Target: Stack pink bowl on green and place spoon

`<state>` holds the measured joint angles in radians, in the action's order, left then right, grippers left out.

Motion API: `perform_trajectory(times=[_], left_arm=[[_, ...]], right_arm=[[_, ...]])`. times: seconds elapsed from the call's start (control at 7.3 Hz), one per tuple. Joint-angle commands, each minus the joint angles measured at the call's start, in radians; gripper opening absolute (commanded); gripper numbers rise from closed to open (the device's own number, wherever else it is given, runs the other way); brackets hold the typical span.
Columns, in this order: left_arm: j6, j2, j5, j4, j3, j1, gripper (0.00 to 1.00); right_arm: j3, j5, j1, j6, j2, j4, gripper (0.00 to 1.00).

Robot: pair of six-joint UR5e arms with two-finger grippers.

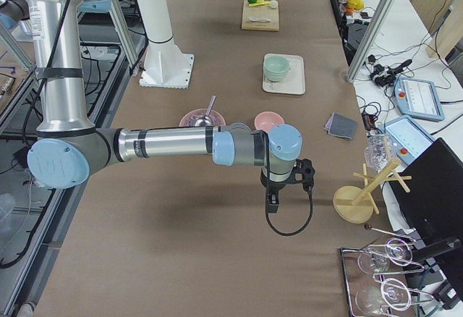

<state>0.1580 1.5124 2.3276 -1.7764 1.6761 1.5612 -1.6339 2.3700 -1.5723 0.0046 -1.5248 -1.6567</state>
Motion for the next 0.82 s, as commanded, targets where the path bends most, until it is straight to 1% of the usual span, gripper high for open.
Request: perform_trajectory(times=[0.0, 0.68], left_arm=[[0.0, 0.0, -0.001, -0.001, 0.001, -0.001, 0.98], [0.0, 0.0, 0.007, -0.001, 0.004, -0.001, 0.98]], right_arm=[[0.0, 0.0, 0.0, 0.0, 0.0, 0.0, 1.0], [-0.007, 0.003, 0.0, 0.0, -0.003, 0.0, 1.0]])
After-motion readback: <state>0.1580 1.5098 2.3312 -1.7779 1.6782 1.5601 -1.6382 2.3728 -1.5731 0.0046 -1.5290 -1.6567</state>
